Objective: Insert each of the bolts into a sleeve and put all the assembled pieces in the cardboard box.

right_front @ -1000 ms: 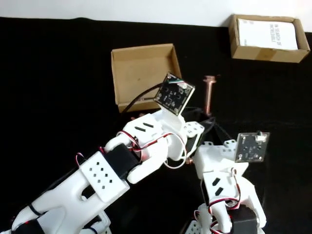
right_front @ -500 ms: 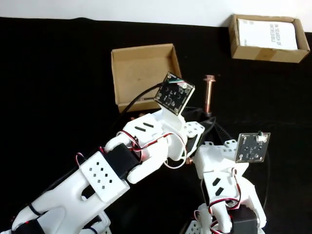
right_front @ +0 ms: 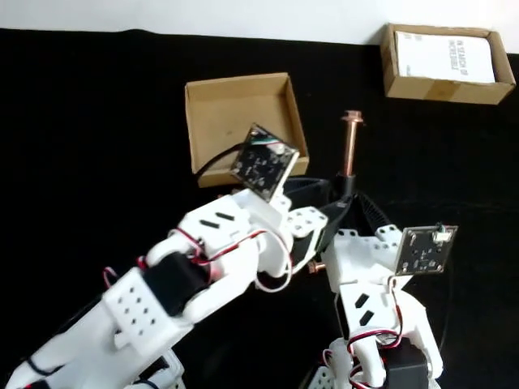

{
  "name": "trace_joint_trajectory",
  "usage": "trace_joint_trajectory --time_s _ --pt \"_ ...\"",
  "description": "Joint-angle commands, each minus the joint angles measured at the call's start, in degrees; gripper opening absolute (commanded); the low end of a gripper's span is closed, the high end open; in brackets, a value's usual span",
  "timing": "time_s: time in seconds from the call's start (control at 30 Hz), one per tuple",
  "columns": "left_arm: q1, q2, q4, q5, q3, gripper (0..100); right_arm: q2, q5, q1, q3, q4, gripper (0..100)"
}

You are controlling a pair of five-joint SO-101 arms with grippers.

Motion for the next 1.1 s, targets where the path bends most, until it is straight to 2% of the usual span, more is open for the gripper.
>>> trace_joint_trajectory --time_s 0.0,0.27,0.73,0.9,1.07 --pt "0.7 -4.2 2.4 -0.5 -2.1 14 0.1 1.5 2.3 -0.2 -5.8 0.6" --pt "-0.9 -9.0 8.6 -0.5 -1.6 14 0.0 5.8 8.3 -0.8 -18.5 0.6" --pt "-8.4 -9.4 8.8 -0.4 -1.5 14 0.2 5.8 9.3 -1.2 -20.4 0.6" --pt "-16.5 -9.9 11.9 -0.2 -2.2 14 5.0 5.5 9.3 -2.0 -20.3 0.6" --pt "-28.3 -18.7 12.5 -0.4 -1.6 14 19.7 0.7 8.9 -14.0 -20.3 0.6"
